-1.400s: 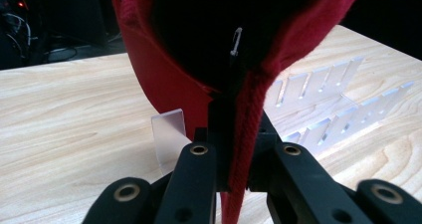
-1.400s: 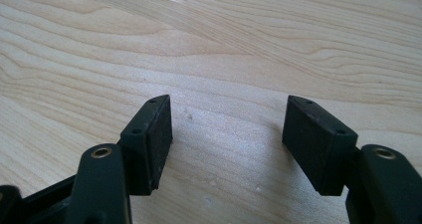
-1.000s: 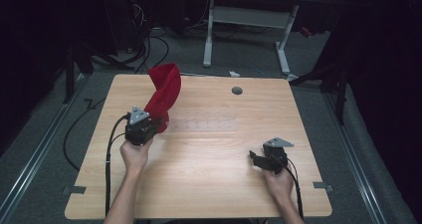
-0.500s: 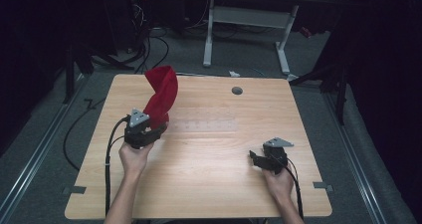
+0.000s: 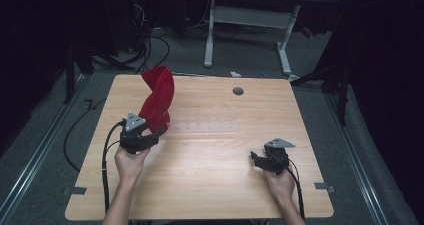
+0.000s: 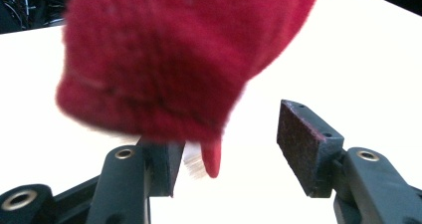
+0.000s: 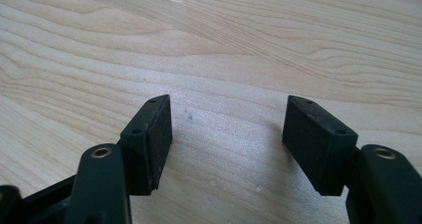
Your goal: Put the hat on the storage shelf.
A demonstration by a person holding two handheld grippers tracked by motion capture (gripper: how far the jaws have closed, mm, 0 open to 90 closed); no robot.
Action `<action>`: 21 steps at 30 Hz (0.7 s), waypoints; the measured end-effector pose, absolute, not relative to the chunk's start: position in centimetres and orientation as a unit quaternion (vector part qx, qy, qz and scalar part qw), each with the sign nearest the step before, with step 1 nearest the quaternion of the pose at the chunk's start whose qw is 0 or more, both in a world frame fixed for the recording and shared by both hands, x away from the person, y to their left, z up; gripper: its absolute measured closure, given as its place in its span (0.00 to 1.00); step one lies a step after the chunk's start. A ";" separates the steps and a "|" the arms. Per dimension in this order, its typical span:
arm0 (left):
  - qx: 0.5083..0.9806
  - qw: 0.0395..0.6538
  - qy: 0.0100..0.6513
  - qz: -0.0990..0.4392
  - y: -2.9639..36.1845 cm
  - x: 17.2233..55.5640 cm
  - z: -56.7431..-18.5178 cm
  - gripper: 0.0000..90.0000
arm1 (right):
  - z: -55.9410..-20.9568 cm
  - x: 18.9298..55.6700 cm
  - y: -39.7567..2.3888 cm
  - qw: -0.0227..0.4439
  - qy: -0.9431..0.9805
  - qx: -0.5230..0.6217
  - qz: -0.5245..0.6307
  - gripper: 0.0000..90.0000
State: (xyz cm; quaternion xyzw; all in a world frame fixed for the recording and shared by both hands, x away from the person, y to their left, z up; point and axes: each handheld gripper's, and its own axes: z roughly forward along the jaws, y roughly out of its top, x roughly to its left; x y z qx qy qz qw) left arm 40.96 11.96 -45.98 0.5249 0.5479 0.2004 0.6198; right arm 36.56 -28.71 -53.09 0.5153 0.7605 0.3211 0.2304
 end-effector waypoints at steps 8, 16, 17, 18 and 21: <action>0.518 0.625 0.550 0.198 12.7 39.7 -45.6 0.49 | -53.1 36.6 -28.7 0.231 0.760 0.515 0.321 0.41; 0.518 0.625 0.551 0.192 13.2 38.5 -45.6 0.49 | -53.1 36.6 -28.7 0.231 0.760 0.515 0.321 0.41; 0.519 0.625 0.551 0.190 13.2 38.4 -45.7 0.49 | -53.1 36.6 -28.7 0.231 0.760 0.515 0.321 0.41; 0.518 0.626 0.552 0.188 13.2 38.3 -45.8 0.49 | -53.1 36.6 -28.7 0.231 0.760 0.515 0.321 0.41; 0.522 0.624 0.553 0.182 13.2 37.8 -46.1 0.48 | -53.1 36.6 -28.7 0.231 0.760 0.515 0.321 0.41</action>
